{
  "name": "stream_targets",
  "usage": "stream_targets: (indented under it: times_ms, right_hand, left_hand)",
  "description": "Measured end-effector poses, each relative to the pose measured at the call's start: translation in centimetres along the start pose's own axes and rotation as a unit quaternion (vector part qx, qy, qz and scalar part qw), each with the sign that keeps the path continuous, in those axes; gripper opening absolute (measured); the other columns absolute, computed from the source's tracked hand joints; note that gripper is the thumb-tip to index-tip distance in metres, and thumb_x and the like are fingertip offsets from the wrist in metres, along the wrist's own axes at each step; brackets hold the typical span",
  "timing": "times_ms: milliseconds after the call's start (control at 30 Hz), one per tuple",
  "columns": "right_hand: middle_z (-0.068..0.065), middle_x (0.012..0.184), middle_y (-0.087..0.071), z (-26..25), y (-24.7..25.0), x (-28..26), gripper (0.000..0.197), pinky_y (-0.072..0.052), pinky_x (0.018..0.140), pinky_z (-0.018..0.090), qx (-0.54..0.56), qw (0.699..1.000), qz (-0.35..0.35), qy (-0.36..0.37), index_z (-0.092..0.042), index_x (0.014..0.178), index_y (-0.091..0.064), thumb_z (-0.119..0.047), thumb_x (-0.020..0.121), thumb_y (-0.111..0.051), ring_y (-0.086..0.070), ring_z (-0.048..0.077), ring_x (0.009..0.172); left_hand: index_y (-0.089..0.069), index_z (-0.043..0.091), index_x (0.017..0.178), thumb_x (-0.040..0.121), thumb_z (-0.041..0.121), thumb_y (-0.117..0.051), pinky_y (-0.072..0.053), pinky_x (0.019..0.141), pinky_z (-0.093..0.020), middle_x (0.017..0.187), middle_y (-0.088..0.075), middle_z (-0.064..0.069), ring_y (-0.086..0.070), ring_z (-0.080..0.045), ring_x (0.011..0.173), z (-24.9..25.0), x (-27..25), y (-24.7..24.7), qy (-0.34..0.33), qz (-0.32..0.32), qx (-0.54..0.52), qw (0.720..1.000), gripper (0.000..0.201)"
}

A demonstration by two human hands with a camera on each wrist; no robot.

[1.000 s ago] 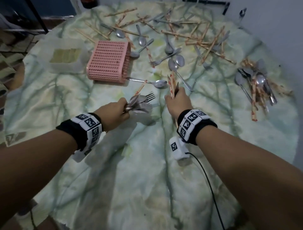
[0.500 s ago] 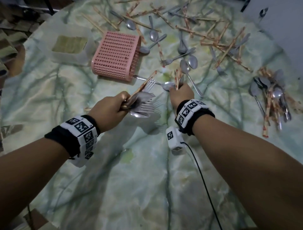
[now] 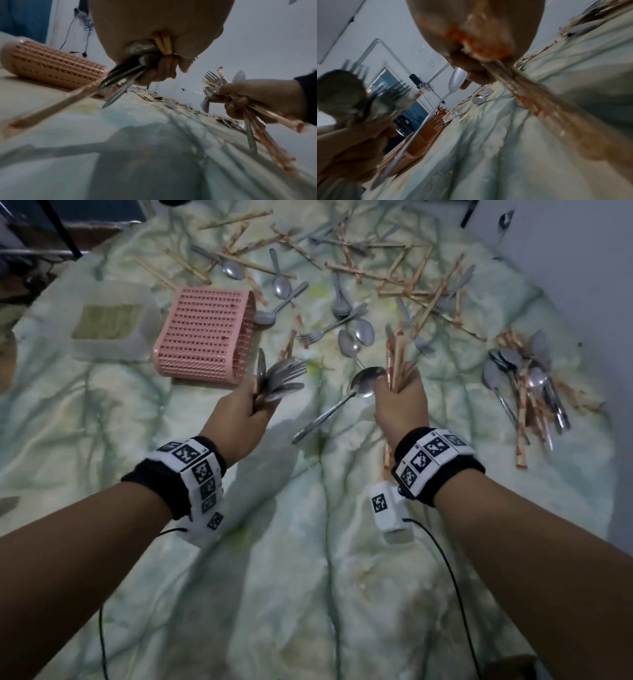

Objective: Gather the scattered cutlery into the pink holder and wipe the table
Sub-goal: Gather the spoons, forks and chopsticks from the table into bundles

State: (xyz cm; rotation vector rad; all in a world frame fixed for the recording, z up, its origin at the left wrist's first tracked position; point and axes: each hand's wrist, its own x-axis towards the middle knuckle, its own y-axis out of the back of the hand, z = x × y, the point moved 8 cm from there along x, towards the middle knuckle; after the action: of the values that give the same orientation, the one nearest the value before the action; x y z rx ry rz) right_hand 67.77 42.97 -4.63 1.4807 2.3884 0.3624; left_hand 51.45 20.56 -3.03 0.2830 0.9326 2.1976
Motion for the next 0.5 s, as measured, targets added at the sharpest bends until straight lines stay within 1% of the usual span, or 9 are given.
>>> stream_targets:
  times_ms: [33,67,133,167,233,300,400,433,500]
  right_hand:
    - [-0.007,0.079,-0.061,0.1,0.4,-0.2,0.005,-0.058,0.083,0.051,0.010,1.000,-0.008,0.003,-0.027,0.092,-0.054,-0.026,0.092,-0.059,-0.062,0.021,0.074]
    - [-0.008,0.081,-0.062,0.1,0.5,-0.4,0.008,-0.058,0.083,0.053,0.019,1.000,-0.019,-0.001,-0.031,0.090,-0.053,-0.028,0.092,-0.060,-0.063,0.022,0.076]
    - [-0.008,0.085,-0.064,0.1,0.4,-0.8,0.009,-0.059,0.083,0.055,0.031,0.998,-0.046,-0.009,-0.035,0.090,-0.053,-0.031,0.092,-0.061,-0.065,0.022,0.080]
    - [-0.008,0.087,-0.065,0.1,0.3,-0.9,0.009,-0.059,0.084,0.055,0.033,0.998,-0.056,-0.012,-0.035,0.090,-0.054,-0.032,0.092,-0.062,-0.066,0.023,0.083]
    - [-0.007,0.092,-0.068,-0.1,0.5,-0.9,0.008,-0.059,0.086,0.054,0.037,0.997,-0.066,-0.019,-0.036,0.090,-0.055,-0.034,0.093,-0.063,-0.069,0.024,0.089]
    - [-0.007,0.093,-0.071,0.1,1.0,-0.5,0.006,-0.058,0.088,0.050,0.034,0.997,-0.065,-0.023,-0.031,0.095,-0.061,-0.037,0.093,-0.064,-0.069,0.023,0.088]
    - [-0.003,0.094,-0.068,0.8,1.8,0.8,0.016,-0.051,0.082,0.035,-0.060,0.996,-0.066,-0.011,-0.020,0.105,-0.064,-0.033,0.096,-0.060,-0.065,0.026,0.091]
    - [0.000,0.098,-0.068,1.1,1.8,1.3,0.017,-0.048,0.079,0.032,-0.108,0.991,-0.074,0.000,-0.019,0.108,-0.063,-0.030,0.096,-0.059,-0.064,0.027,0.093]
    - [0.006,0.108,-0.067,1.6,1.2,2.5,0.023,-0.048,0.079,0.034,-0.199,0.975,-0.095,0.028,-0.015,0.114,-0.060,-0.026,0.095,-0.059,-0.063,0.030,0.098]
  left_hand:
    - [-0.056,0.036,0.126,0.094,0.047,-0.061,-0.054,0.082,-0.038,0.100,-0.073,0.001,-0.066,-0.018,0.087,1.0,0.3,-0.9,0.001,-0.003,-0.031,1.000,0.034]
    - [-0.059,0.034,0.119,0.090,0.051,-0.067,-0.053,0.076,-0.035,0.090,-0.072,0.002,-0.065,-0.015,0.079,2.1,0.4,-1.9,0.005,-0.014,-0.052,0.999,0.034]
    - [-0.065,0.026,0.099,0.081,0.056,-0.077,-0.047,0.062,-0.032,0.067,-0.065,0.003,-0.061,-0.016,0.062,3.9,0.3,-4.3,0.024,-0.062,-0.057,0.996,0.037]
    - [-0.065,0.022,0.092,0.079,0.056,-0.079,-0.045,0.060,-0.033,0.064,-0.061,0.002,-0.059,-0.018,0.060,4.6,0.3,-5.5,0.024,-0.086,-0.039,0.995,0.039]
    - [-0.063,0.016,0.082,0.085,0.046,-0.077,-0.044,0.064,-0.034,0.069,-0.061,0.000,-0.059,-0.021,0.068,5.4,0.2,-7.4,0.017,-0.115,-0.007,0.993,0.034]
    - [-0.057,0.017,0.075,0.093,0.037,-0.070,-0.042,0.062,-0.033,0.069,-0.059,0.000,-0.056,-0.022,0.068,5.3,0.3,-7.9,0.034,-0.108,-0.028,0.993,0.030]
    - [-0.048,0.016,0.073,0.097,0.037,-0.064,-0.042,0.047,-0.029,0.057,-0.048,0.000,-0.047,-0.019,0.046,3.9,-0.2,-6.7,0.102,-0.051,-0.092,0.989,0.036]
    - [-0.048,0.015,0.074,0.098,0.038,-0.063,-0.043,0.046,-0.031,0.054,-0.046,0.000,-0.045,-0.020,0.042,3.3,-0.4,-6.1,0.119,-0.032,-0.101,0.987,0.037]
    - [-0.046,0.014,0.074,0.097,0.040,-0.064,-0.044,0.046,-0.032,0.052,-0.043,0.000,-0.044,-0.019,0.039,2.5,-1.0,-4.9,0.137,-0.003,-0.100,0.986,0.039]
